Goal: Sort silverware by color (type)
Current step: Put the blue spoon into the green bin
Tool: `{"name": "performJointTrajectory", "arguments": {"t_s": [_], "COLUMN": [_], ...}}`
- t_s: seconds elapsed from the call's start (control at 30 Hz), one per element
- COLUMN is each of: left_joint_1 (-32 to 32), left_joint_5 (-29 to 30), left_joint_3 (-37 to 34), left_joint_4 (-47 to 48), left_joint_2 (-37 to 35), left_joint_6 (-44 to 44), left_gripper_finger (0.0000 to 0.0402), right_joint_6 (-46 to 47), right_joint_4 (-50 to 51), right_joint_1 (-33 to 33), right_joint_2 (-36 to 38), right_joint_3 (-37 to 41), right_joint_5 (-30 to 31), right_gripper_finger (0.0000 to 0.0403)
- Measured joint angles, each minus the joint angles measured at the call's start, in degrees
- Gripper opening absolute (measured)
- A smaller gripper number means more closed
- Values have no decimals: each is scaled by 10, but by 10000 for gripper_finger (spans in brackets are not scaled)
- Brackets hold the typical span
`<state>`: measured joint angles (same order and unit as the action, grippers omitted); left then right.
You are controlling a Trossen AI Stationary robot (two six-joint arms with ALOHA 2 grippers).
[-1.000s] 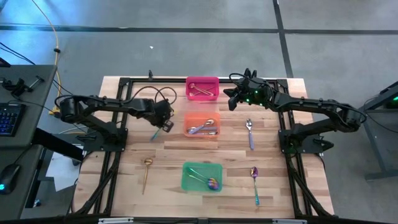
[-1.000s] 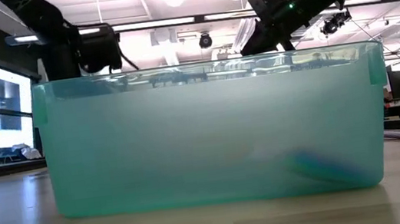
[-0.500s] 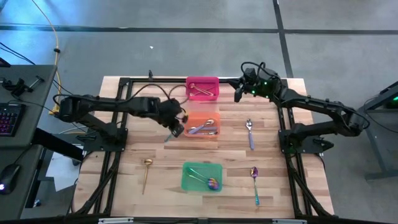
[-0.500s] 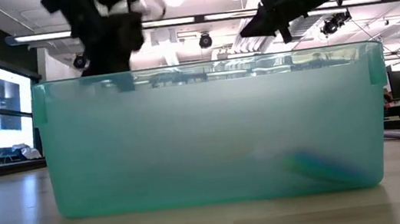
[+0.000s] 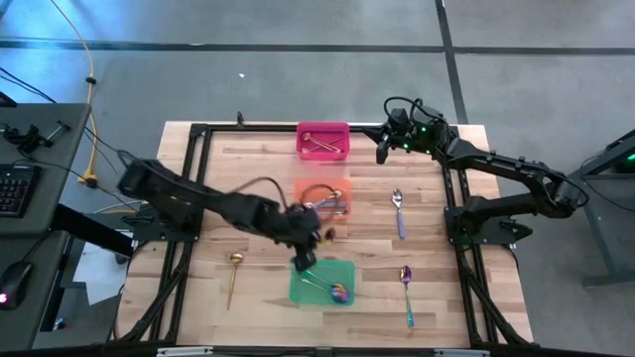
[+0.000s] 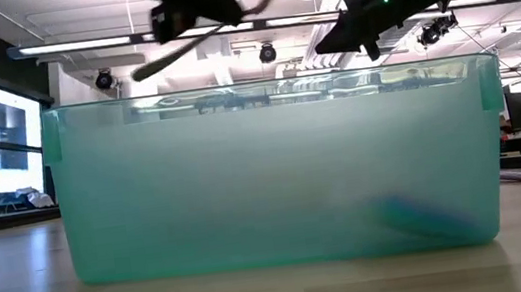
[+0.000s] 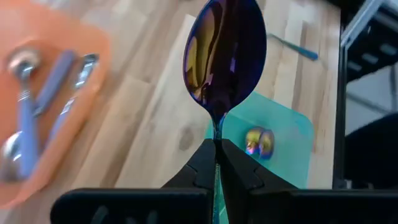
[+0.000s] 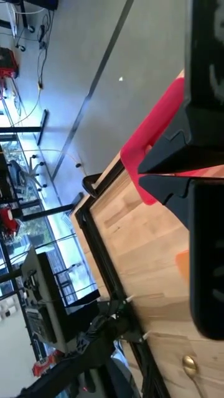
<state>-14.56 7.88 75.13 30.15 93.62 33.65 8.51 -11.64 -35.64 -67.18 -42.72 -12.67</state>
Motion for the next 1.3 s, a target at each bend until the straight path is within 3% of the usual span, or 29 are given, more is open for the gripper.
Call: {"name": "performJointTrajectory", "arguments": {"t_s": [0.2, 0.37, 0.73, 1.03, 1.3], "left_joint_1": [-26, -44, -81, -63, -49], "left_joint_5": [3, -5, -63, -63, -128], "left_joint_3": [122, 171, 184, 184, 184], "left_joint_4": [56, 67, 64, 64, 64], "left_joint_2": [115, 159, 203, 243, 246], "left_joint_6": [-52, -97, -97, -22, -7], "left_gripper_finger": [0, 0, 0, 0, 27], "right_joint_6": [0, 0, -10, -11, -24], "right_joint_4": [2, 3, 27, 38, 42], "right_joint_1": [0, 0, 0, 0, 0], "right_joint_2": [0, 0, 0, 1, 1], "right_joint_3": [0, 0, 1, 1, 1], "right_joint_5": [-3, -3, -11, -22, -22], "right_gripper_finger": [0, 0, 0, 0, 0]}}
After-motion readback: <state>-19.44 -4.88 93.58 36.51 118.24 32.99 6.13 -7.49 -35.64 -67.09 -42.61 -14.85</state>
